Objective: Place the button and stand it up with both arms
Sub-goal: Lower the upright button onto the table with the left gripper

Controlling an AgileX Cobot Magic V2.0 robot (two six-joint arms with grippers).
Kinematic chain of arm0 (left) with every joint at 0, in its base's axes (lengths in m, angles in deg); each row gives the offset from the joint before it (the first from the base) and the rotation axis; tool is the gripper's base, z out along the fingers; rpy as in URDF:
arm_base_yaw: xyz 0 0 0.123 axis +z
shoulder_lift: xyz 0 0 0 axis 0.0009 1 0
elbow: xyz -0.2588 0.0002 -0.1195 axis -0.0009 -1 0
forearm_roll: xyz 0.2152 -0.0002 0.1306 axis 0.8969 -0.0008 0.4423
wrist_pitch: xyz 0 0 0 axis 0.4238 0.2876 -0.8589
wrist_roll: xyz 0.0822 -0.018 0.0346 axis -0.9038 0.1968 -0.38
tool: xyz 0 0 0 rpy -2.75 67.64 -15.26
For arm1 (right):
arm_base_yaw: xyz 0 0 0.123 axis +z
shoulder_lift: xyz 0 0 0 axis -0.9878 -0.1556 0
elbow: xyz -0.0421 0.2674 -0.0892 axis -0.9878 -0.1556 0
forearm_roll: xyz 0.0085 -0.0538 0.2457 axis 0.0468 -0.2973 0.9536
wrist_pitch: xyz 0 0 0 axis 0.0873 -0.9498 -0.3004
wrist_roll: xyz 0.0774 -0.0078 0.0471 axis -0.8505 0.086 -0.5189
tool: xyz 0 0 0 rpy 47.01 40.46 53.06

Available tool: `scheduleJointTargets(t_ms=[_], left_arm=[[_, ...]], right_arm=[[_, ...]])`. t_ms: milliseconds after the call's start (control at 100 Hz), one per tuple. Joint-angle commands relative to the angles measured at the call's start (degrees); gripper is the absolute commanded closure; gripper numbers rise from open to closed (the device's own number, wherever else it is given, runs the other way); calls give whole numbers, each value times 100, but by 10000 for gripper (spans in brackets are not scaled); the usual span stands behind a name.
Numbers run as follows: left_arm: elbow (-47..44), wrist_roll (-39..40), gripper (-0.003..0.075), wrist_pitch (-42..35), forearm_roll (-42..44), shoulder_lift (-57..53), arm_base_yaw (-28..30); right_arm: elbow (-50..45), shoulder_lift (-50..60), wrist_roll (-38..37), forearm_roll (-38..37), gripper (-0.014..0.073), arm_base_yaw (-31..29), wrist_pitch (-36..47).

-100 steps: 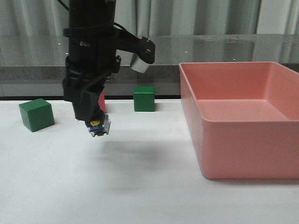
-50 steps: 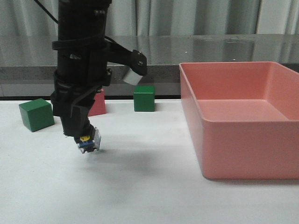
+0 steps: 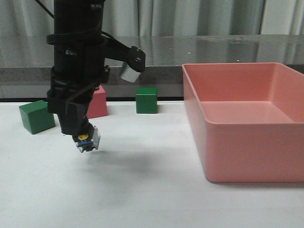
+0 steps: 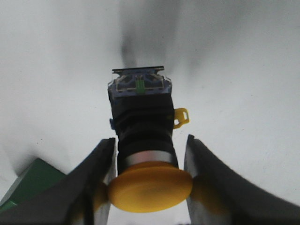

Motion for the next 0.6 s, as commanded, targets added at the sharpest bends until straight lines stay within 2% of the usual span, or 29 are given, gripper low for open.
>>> scheduleJointTargets(t_ms=[0, 590], left_arm=[[114, -143, 728, 301, 57, -325, 7], [114, -1289, 727, 301, 654, -325, 7]], right_arm=[[156, 17, 3, 40, 654, -35, 383], [156, 17, 3, 40, 654, -35, 383]])
